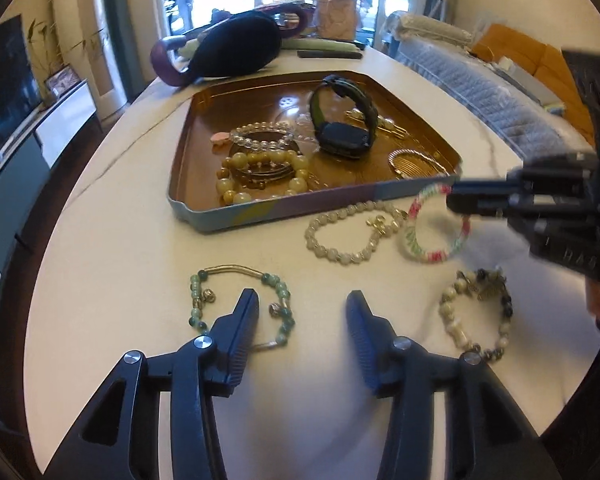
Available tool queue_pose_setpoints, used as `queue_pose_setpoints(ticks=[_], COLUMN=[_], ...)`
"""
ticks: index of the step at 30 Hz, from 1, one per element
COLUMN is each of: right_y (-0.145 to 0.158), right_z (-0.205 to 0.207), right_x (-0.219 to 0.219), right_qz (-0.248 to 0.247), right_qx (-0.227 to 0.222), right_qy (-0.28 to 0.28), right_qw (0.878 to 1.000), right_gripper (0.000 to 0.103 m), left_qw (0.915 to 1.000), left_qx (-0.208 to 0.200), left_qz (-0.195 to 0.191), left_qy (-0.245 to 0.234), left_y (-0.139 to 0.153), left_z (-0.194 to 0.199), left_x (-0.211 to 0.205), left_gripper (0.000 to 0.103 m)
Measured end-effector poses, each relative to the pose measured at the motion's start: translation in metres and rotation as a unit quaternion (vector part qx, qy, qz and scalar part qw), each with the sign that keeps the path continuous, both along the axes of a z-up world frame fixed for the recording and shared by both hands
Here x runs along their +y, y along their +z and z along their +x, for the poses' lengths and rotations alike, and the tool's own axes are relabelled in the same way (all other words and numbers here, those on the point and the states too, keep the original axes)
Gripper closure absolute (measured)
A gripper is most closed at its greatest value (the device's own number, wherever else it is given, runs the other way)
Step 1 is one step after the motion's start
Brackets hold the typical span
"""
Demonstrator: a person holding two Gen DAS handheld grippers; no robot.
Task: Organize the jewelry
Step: 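Close the left tool on the green bangle while the right closes on the pastel bracelet, then carry the green bangle and pastel bracelet over the copper tray with both tools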
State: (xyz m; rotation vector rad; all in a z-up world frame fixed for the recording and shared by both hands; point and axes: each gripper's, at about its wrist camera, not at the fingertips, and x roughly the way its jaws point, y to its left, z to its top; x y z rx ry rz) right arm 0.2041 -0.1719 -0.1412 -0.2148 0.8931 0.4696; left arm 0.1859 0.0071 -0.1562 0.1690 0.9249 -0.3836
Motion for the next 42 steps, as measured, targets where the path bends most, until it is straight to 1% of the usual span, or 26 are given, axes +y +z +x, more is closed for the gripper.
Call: queue_pose_setpoints(ticks=[3,5,7,9,10,11,12,13,14,15,19,23,25,29,36,39,42], right_y=[-0.013,-0.013,-0.013,-0.014,-0.015,-0.015,-0.015,-0.015,-0.015,-0.015,-0.014,-0.010,-0.004,0.018,0.052,0.066,0.085], right_z=[0.005,0.005,0.006,0.006,0.005,0.006,0.006,0.007,0.008,0.009,0.008,0.007,0.005,-0.005,-0.022,-0.023,-0.023], right_x=[0.003,0.002,0.003,0.006,0.008,0.010,0.011,0.013,0.014,0.016,0.017,0.008,0.004,-0.006,-0.020,-0.026,-0.033], right_qz=[-0.005,-0.002,-0.001,-0.002,-0.003,-0.005,-0.005,-0.007,-0.008,-0.013,-0.016,-0.003,0.004,0.022,0.043,0.052,0.065], right_qx=[0.017,0.012,0.012,0.005,0.002,-0.002,-0.004,-0.005,-0.004,-0.004,-0.007,-0.008,-0.013,-0.034,-0.075,-0.093,-0.113], right_qy=[0.000,-0.001,0.002,0.006,0.007,0.008,0.008,0.010,0.011,0.009,0.011,-0.006,-0.013,-0.020,-0.025,-0.030,-0.037], right_qw=[1.000,1.000,1.000,1.000,1.000,1.000,1.000,1.000,1.000,1.000,1.000,1.000,1.000,0.999,0.996,0.994,0.991], right_gripper=[0.096,0.094,0.089,0.079,0.077,0.076,0.076,0.076,0.084,0.097,0.098,0.098,0.098,0.098,0.098,0.098,0.098], left_qw=[1.0000,1.0000,1.0000,0.9999,0.9999,0.9999,0.9999,0.9999,0.9999,0.9999,1.0000,1.0000,0.9999,0.9987,0.9961,0.9940,0.9908], left_qx=[-0.003,-0.004,-0.007,-0.010,-0.010,-0.008,-0.005,0.002,0.005,0.005,0.001,-0.001,-0.012,-0.046,-0.074,-0.092,-0.110], left_qz=[0.000,-0.001,-0.002,-0.003,-0.002,-0.003,-0.004,-0.005,-0.010,-0.011,0.003,0.000,-0.006,-0.010,-0.034,-0.050,-0.075], left_qy=[0.001,0.002,0.001,0.002,-0.001,-0.009,-0.015,-0.016,-0.013,-0.011,-0.004,-0.001,-0.006,-0.021,-0.034,-0.031,-0.023], left_y=[0.000,0.000,0.000,0.000,0.000,0.001,0.002,0.003,0.002,0.002,0.002,0.008,0.017,0.039,0.065,0.080,0.100], left_z=[0.001,0.000,0.000,0.000,0.000,0.001,0.001,0.003,0.003,0.003,0.001,-0.002,-0.006,-0.018,-0.028,-0.032,-0.033], left_x=[0.001,0.002,0.002,0.003,0.003,0.002,0.002,0.002,0.003,0.004,-0.002,-0.005,-0.007,-0.014,-0.019,-0.014,-0.006], left_gripper=[0.057,0.057,0.057,0.057,0.057,0.066,0.094,0.094,0.094,0.094,0.094,0.094,0.094,0.094,0.094,0.094,0.094])
